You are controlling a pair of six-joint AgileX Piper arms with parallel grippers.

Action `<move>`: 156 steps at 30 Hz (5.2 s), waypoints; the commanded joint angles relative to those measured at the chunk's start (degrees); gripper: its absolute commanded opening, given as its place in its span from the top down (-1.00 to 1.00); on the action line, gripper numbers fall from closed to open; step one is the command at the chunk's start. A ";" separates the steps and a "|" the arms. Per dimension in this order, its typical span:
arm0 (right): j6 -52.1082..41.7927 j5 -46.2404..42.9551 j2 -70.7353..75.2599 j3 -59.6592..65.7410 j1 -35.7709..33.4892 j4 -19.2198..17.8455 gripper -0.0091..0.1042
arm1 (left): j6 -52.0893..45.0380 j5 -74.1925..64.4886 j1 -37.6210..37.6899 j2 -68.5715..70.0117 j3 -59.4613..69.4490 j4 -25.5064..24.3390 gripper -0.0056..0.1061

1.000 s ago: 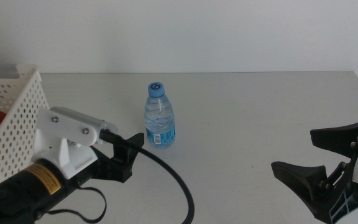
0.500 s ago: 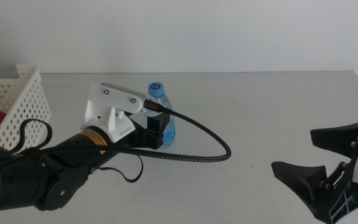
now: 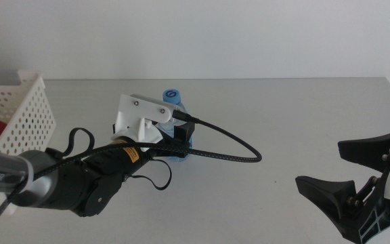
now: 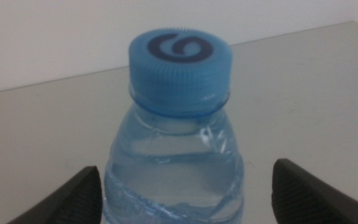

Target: Use arms to grab the bottles and put them into the dustbin to the left of the table.

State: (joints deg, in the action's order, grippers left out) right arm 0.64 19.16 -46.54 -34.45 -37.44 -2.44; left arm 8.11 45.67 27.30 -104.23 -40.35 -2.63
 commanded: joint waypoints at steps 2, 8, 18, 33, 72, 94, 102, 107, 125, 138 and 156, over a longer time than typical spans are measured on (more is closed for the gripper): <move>-0.64 -3.86 0.59 -1.69 -0.26 -0.44 -0.49 | 0.60 6.57 -0.08 -0.32 -1.96 1.48 -0.77; -0.64 -3.86 0.59 -1.69 -0.26 -0.44 -0.49 | -0.54 13.01 -0.08 -4.14 -1.96 1.78 -0.77; -0.64 -3.86 0.59 -1.69 -0.26 -0.44 -0.49 | -1.79 24.59 -0.08 -10.40 -1.96 2.63 -0.63; -0.64 -3.79 0.59 -1.69 -0.26 -0.44 -0.49 | 0.87 14.59 -0.02 -3.55 -1.86 -0.74 0.93; -0.64 -3.65 0.59 -1.69 -0.26 -0.44 -0.49 | -10.42 -100.51 -27.00 19.71 -45.91 -8.26 0.93; -0.64 -3.65 0.59 -1.69 -0.26 -0.44 -0.49 | -19.28 -98.03 -40.07 5.01 -45.91 -6.77 0.93; -0.64 -3.65 0.59 -1.69 -0.26 -0.44 -0.49 | -18.59 -97.95 -39.99 2.31 -45.91 -5.14 0.62; -0.64 -3.65 0.59 -1.69 -0.26 -0.44 -0.49 | -20.21 -98.04 -39.99 2.22 -45.91 -5.06 -0.36; -0.64 -3.65 0.59 -1.69 -0.26 -0.44 -0.49 | -19.76 -102.87 -39.24 10.96 -45.91 -0.92 -0.78; -0.64 -3.65 0.59 -1.69 -0.26 -0.44 -0.49 | -15.73 -106.72 -32.11 22.25 -44.92 2.29 -0.73; -0.64 -3.65 0.59 -1.69 -0.26 -0.44 -0.49 | -21.09 -98.87 -29.04 49.54 -27.22 2.29 -0.77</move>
State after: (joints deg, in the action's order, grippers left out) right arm 0.53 19.16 -46.54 -34.44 -37.44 -2.39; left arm -12.95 -57.05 -2.13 -56.77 -67.19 -0.54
